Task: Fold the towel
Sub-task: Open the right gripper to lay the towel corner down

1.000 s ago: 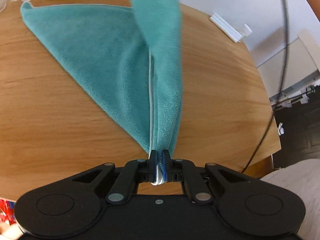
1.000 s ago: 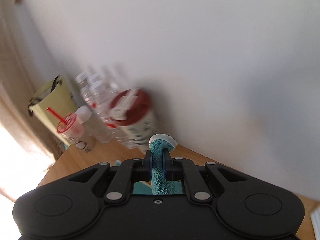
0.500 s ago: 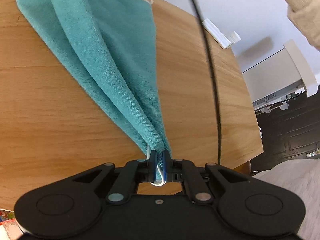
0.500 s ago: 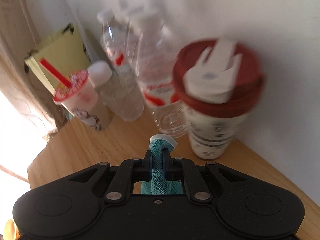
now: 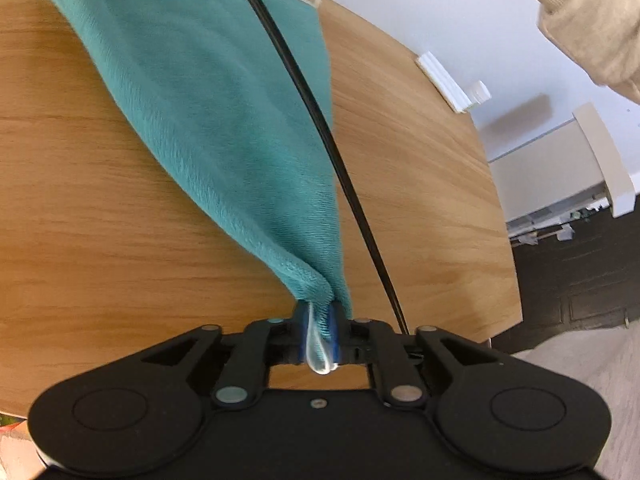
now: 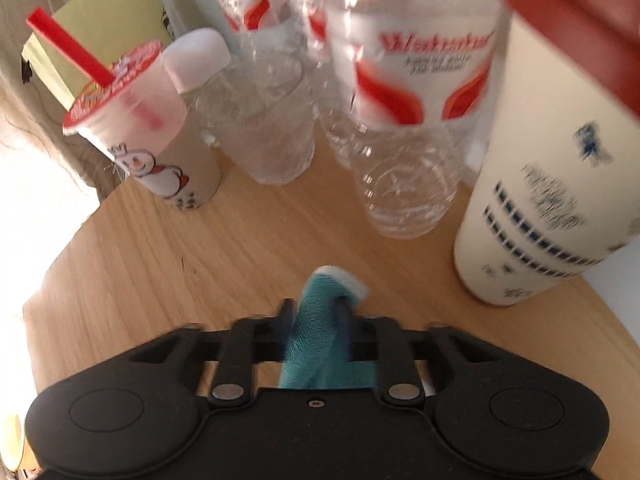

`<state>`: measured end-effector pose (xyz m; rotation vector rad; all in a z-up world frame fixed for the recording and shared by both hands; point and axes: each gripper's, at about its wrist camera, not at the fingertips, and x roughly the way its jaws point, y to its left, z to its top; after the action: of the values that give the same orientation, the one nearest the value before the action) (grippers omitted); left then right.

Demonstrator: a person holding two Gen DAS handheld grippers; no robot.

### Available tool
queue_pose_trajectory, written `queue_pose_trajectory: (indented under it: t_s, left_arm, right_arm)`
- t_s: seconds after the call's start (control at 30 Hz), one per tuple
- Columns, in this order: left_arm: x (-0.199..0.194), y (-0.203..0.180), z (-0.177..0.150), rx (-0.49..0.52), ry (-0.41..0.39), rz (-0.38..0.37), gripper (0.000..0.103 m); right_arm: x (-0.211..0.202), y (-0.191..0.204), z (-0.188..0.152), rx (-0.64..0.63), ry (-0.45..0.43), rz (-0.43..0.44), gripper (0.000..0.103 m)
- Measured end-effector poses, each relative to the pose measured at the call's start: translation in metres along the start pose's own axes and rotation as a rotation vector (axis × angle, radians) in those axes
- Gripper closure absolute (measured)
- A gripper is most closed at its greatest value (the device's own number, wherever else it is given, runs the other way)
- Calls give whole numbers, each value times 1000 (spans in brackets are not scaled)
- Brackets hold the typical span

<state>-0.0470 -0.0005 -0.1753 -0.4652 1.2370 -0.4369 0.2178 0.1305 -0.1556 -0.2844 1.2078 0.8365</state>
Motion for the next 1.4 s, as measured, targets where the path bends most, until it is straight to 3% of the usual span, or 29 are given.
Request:
queue_pose_trajectory:
  t_s: [0.03, 0.07, 0.37, 0.5, 0.63, 0.73, 0.8, 0.9, 1.0, 1.13, 1.2, 1.33, 1.4]
  left_arm:
    - [-3, 4, 0, -13, -4, 6, 72]
    - [-8, 8, 1, -23, -9, 11, 70]
    - [-61, 50, 27, -57, -58, 115, 62]
    - [-88, 79, 67, -51, -124, 224, 59]
    - [-101, 105, 117, -85, -194, 324, 59]
    - [-98, 113, 143, -119, -237, 382, 56]
    - [-94, 121, 162, -157, -261, 420, 56]
    - [-84, 122, 180, -164, -275, 454, 54]
    - [-69, 121, 192, -170, -262, 492, 49]
    - [-53, 127, 199, -134, -219, 513, 49]
    - [-47, 131, 204, -130, -204, 499, 48]
    - [-42, 133, 214, -87, -198, 474, 44]
    - [-41, 136, 219, -69, -196, 442, 44]
  right_arm:
    - [-5, 0, -2, -8, -11, 7, 60]
    - [-11, 0, -4, -12, -24, 7, 60]
    - [-136, -43, -72, 110, -228, -4, 60]
    - [-186, -74, -142, 265, -280, -106, 60]
    - [-209, -97, -224, 393, -212, -147, 60]
    - [-216, -96, -281, 446, -127, -95, 60]
    - [-216, -93, -313, 487, -76, -17, 61]
    - [-207, -80, -339, 492, -59, 38, 60]
    - [-198, -79, -354, 547, -58, 93, 60]
    - [-191, -76, -360, 608, -93, 93, 61]
    - [-186, -75, -363, 674, -114, 117, 61]
    - [-179, -62, -368, 785, -146, 69, 61]
    - [-180, -52, -368, 817, -167, 63, 66]
